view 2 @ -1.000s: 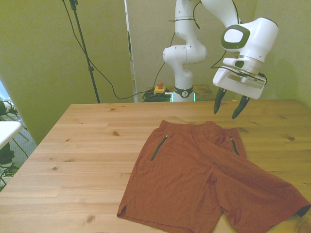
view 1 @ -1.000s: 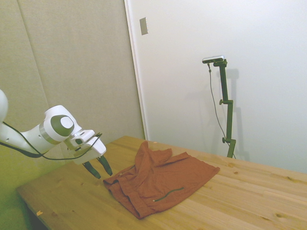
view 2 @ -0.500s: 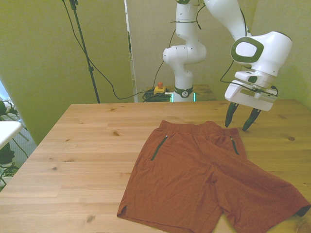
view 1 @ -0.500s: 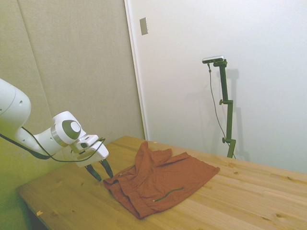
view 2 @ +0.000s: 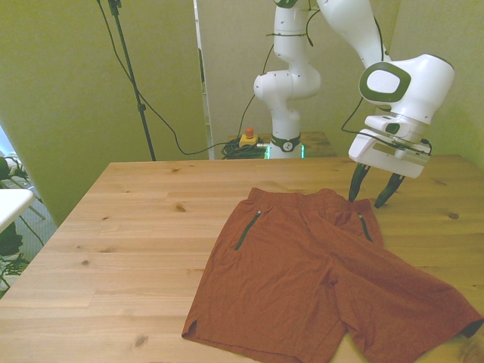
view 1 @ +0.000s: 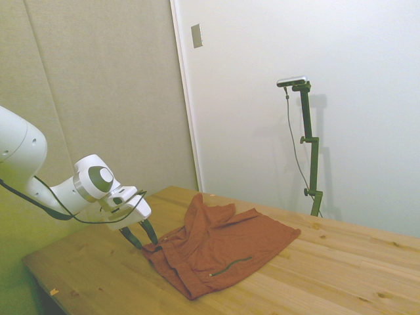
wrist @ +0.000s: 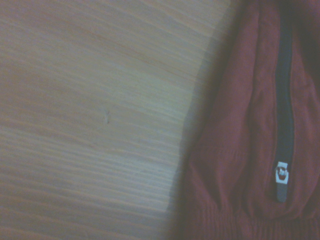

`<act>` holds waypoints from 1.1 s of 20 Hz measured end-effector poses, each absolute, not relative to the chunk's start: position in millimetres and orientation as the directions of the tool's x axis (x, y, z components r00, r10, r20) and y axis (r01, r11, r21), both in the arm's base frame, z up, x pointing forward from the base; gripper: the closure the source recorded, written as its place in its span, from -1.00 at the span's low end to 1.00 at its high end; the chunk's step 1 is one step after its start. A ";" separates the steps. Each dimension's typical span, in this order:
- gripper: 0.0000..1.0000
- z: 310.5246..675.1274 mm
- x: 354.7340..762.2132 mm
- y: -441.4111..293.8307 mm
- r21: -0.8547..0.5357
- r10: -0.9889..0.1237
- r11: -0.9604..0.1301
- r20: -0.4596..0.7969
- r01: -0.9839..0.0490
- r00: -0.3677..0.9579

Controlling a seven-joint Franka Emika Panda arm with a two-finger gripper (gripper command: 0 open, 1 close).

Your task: Fold the shorts

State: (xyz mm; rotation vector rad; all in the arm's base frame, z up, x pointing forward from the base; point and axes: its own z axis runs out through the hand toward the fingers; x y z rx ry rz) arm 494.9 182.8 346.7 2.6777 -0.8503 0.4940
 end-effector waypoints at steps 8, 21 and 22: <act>1.00 341.8 493.6 169.5 0.160 -0.514 -0.776 0.400 -0.610 0.759; 1.00 333.7 479.9 167.0 0.169 -0.505 -0.783 0.390 -0.599 0.770; 1.00 332.9 474.8 166.8 0.174 -0.500 -0.785 0.388 -0.594 0.775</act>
